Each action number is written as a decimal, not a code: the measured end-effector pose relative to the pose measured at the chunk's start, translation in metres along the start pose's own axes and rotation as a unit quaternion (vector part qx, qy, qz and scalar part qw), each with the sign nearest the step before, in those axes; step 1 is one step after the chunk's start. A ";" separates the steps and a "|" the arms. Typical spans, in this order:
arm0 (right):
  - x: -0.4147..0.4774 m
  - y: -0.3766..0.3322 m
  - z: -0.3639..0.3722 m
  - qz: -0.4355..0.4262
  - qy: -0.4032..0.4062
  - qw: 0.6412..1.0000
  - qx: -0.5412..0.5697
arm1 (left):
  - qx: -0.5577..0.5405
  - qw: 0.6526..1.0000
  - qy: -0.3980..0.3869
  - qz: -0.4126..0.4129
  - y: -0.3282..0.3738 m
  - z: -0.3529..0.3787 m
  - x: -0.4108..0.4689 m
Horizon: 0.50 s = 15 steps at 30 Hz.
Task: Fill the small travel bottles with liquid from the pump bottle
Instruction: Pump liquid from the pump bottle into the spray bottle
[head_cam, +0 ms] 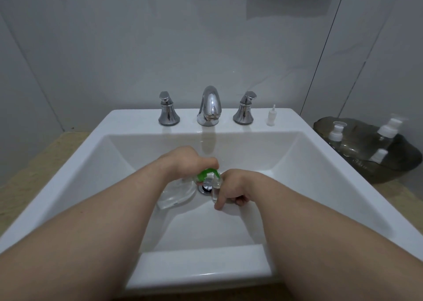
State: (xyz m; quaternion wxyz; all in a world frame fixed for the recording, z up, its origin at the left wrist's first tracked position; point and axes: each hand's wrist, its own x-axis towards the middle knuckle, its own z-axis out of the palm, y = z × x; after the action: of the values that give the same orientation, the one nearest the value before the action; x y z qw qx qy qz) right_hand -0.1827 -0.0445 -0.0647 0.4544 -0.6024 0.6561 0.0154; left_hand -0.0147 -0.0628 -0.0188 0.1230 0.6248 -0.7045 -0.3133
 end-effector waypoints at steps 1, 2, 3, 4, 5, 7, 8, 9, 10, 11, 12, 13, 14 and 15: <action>0.000 0.000 0.001 -0.002 -0.002 1.000 -0.002 | -0.002 1.000 -0.001 0.000 -0.001 0.000 0.000; 0.000 0.000 0.001 -0.004 -0.002 1.000 -0.004 | -0.002 1.000 -0.001 0.000 0.000 0.000 0.000; 0.001 0.000 0.001 -0.005 -0.002 1.000 -0.004 | -0.001 1.000 0.000 -0.001 -0.001 0.000 0.001; 0.001 0.000 0.001 -0.006 -0.001 1.000 -0.004 | 0.000 1.000 0.003 -0.001 -0.001 -0.001 0.001; 0.001 -0.001 0.001 -0.005 -0.001 1.000 -0.004 | 0.001 1.000 0.006 -0.002 -0.002 -0.001 0.002; 0.000 -0.001 0.000 -0.003 0.001 1.000 -0.004 | 0.003 1.000 0.008 -0.003 -0.003 -0.001 0.003; 0.000 -0.001 0.000 -0.001 0.002 1.000 -0.006 | 0.003 1.000 0.007 -0.005 -0.003 -0.001 0.004; 0.000 -0.001 -0.001 0.001 0.003 1.000 -0.008 | 0.002 1.000 0.006 -0.008 -0.004 -0.001 0.004; -0.001 -0.001 -0.001 0.002 0.004 1.000 -0.009 | 0.002 1.000 0.005 -0.011 -0.004 -0.001 0.004; -0.001 -0.001 -0.001 0.004 0.007 1.000 -0.009 | 0.004 1.000 0.005 -0.013 -0.005 -0.001 0.004; -0.001 -0.001 0.000 0.005 0.010 1.000 -0.009 | 0.006 1.000 0.004 -0.014 -0.005 -0.001 0.004; -0.001 -0.001 -0.001 0.005 0.012 1.000 -0.009 | 0.006 1.000 0.003 -0.014 -0.005 -0.001 0.004; -0.001 -0.001 -0.001 0.005 0.013 1.000 -0.007 | 0.007 1.000 0.003 -0.013 -0.005 -0.001 0.004; -0.001 -0.001 -0.001 0.007 0.014 1.000 -0.006 | 0.008 1.000 0.003 -0.012 -0.004 -0.001 0.003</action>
State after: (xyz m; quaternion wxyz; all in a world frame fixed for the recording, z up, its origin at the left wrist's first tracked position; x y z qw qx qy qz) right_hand -0.1827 -0.0445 -0.0632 0.4418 -0.6003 0.6665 0.0142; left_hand -0.0116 -0.0661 -0.0212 0.1161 0.6349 -0.6994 -0.3071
